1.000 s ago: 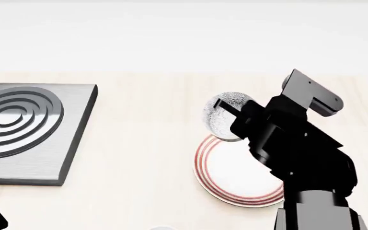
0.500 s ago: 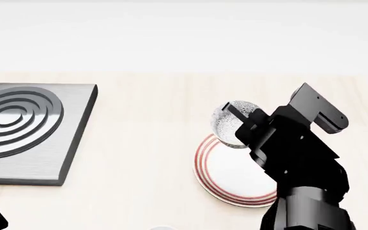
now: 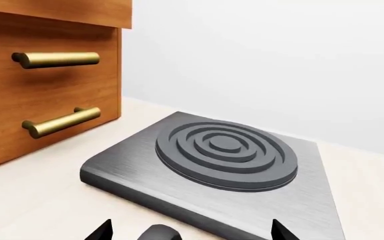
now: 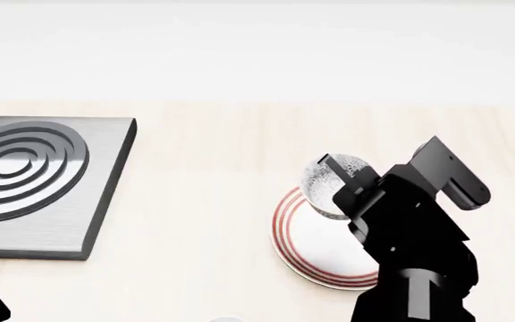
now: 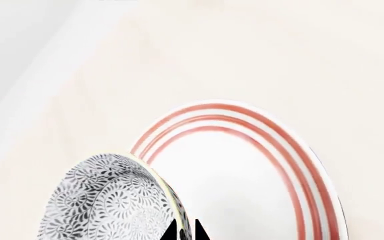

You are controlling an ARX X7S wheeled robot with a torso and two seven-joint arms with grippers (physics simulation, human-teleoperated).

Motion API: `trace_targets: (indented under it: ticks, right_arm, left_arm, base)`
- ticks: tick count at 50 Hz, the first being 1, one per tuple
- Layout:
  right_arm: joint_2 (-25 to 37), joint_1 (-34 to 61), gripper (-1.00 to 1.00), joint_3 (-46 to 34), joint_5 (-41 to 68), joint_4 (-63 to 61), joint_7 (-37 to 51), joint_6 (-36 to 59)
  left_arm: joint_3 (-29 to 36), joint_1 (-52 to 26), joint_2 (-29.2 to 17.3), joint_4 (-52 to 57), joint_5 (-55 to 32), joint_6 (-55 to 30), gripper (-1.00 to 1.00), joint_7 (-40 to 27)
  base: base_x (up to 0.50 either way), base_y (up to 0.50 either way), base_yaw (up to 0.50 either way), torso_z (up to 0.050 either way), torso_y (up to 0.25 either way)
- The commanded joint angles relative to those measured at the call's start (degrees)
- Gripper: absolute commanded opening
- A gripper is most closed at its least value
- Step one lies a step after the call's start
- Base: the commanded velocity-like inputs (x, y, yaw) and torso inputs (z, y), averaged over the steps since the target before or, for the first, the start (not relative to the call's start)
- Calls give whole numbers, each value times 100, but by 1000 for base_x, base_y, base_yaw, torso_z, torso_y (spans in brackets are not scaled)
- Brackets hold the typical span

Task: Pick the akita bowl between the plate and the ramekin and place it on the plate.

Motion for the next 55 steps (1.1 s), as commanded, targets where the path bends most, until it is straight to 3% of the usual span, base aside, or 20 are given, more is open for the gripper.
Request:
trace_targets:
  ticks: [1,33,55]
  right_arm:
    - [-13,-39,-100,575,-444,-2,-15,-122]
    - [-95,-179,-100,1173,-562,-2,195,-422]
    - [-98,-254,-100,1165,-651,-2,324,-299]
  left_arm:
    - [18,-1,-9,5,-3,2,100,-13]
    - [50,-13,-30,-31,-32,39,100,-19]
    - [71,-19,-39,-59,-44,71,100,-31]
  base:
    - [0,0,0,0,0]
    - [0,0,0,0,0]
    - [0,0,0,0,0]
